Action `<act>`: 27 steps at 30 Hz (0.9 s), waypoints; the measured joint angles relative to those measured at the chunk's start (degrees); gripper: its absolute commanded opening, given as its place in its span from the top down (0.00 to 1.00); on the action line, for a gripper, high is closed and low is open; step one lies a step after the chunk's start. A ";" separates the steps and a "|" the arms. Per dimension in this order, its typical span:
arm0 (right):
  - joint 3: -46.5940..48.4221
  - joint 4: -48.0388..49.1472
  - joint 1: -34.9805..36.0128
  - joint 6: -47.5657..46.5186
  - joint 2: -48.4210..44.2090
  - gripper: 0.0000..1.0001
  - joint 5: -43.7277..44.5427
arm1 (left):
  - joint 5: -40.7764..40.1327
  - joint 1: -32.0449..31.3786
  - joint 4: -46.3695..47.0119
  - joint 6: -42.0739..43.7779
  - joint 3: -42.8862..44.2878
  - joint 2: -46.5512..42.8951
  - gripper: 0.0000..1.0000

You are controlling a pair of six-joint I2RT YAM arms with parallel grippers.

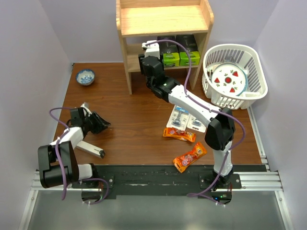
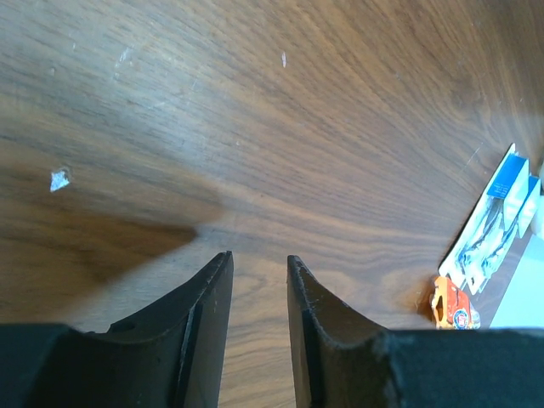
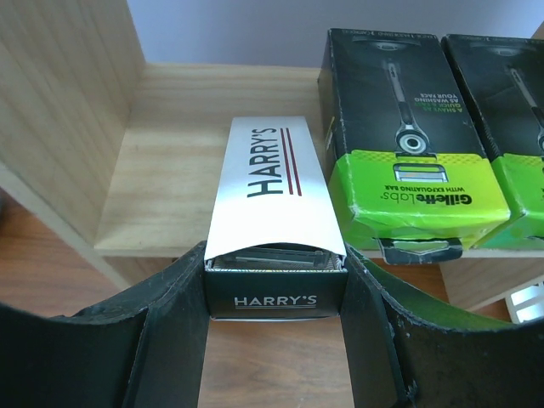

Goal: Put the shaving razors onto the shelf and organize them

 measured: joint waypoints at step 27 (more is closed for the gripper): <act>3.19 2.08 -0.57 -0.46 4.31 0.18 2.91 | 0.07 0.39 1.09 -0.57 -2.36 -2.86 0.61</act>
